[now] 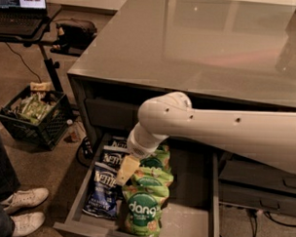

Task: Pick blue chip bag from middle drawer and place on counter

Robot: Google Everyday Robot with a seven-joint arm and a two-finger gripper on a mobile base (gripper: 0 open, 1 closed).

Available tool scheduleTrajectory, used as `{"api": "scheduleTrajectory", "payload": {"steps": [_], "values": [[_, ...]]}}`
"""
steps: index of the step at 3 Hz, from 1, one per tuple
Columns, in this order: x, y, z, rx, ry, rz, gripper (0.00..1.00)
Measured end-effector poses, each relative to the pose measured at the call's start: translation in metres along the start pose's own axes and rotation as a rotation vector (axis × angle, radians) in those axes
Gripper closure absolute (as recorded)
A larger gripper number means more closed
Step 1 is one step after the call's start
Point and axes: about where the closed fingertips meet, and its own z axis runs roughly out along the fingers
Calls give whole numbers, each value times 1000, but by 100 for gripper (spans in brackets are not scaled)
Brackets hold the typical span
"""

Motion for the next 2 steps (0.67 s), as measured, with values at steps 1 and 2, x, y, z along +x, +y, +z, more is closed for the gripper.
{"api": "scheduleTrajectory", "payload": {"steps": [1, 2], "values": [[-1, -8, 44, -38, -33, 22, 0], [6, -13, 86, -76, -45, 50, 0]]}}
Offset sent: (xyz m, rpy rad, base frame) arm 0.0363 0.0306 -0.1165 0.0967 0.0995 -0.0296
